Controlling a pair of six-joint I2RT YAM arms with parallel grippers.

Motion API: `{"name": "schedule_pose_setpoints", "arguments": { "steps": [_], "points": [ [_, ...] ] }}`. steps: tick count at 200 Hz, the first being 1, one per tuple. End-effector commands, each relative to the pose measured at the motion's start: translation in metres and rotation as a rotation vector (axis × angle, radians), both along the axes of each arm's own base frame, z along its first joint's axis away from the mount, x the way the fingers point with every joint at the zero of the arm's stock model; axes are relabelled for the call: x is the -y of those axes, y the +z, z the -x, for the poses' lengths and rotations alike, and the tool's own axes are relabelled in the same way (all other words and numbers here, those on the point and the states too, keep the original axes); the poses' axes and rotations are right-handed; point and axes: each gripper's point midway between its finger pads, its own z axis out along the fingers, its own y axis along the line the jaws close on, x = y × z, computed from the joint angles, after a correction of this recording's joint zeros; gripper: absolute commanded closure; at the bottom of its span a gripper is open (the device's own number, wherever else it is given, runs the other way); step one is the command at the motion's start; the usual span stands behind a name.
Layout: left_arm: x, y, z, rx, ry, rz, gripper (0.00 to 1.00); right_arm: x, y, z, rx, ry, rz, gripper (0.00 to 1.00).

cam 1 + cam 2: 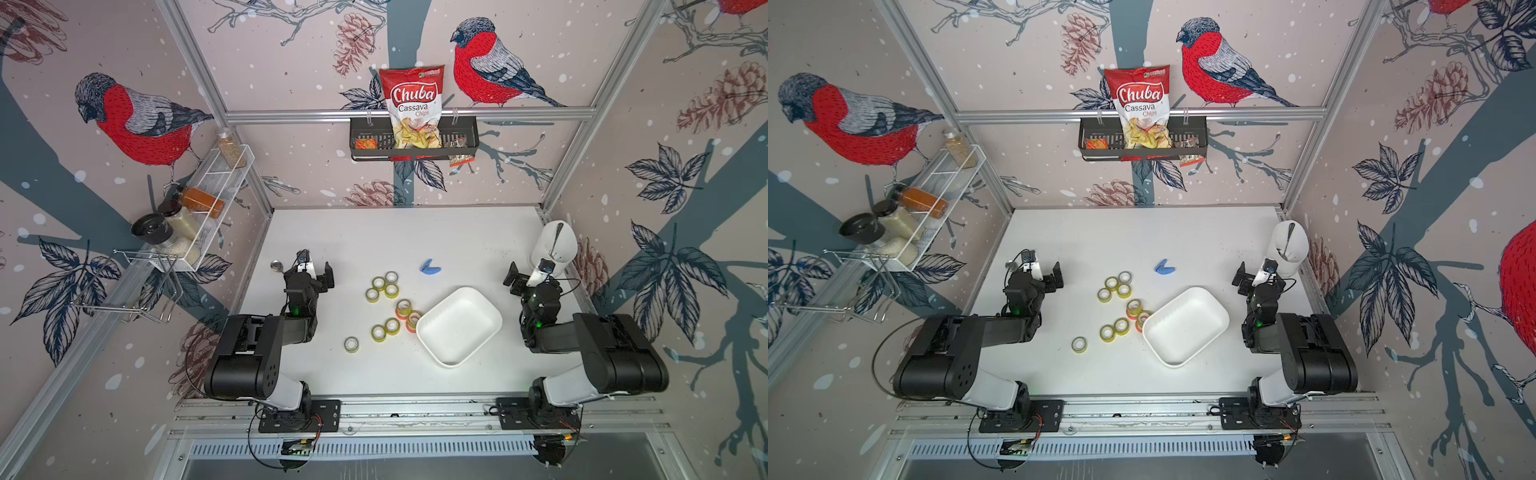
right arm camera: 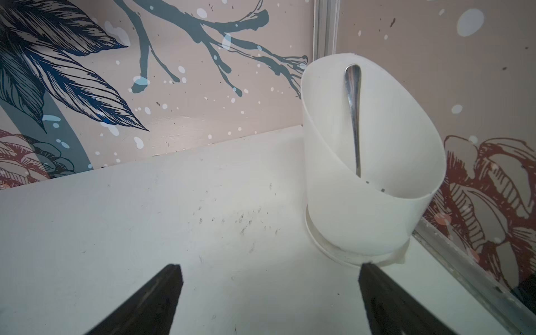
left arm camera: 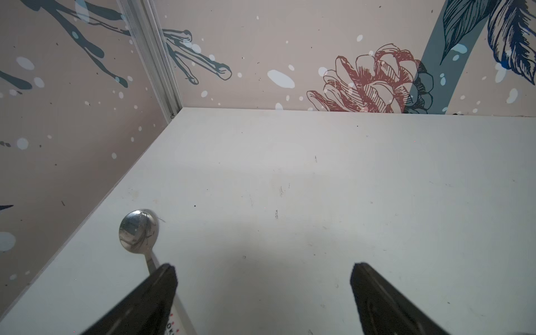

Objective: Put the transparent tape into the storage box
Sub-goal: Pick up the tape from the center of the board.

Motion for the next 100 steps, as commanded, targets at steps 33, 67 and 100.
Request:
{"name": "schedule_pose_setpoints", "arguments": {
  "steps": [33, 67, 100],
  "points": [
    [0.000, 0.004, -0.010, -0.008, -0.002, -0.010, 0.02, 0.000, 0.005, -0.002, 0.014, 0.003, 0.001, 0.00],
    [-0.010, -0.095, -0.048, -0.589, 0.100, 0.038, 0.03, 0.000, 0.002, -0.002, 0.007, 0.014, -0.005, 0.00],
    [0.001, -0.082, -0.067, -0.532, -0.022, 0.184, 0.02, 0.000, 0.003, -0.002, 0.011, 0.015, -0.006, 0.00]
  ]
}}
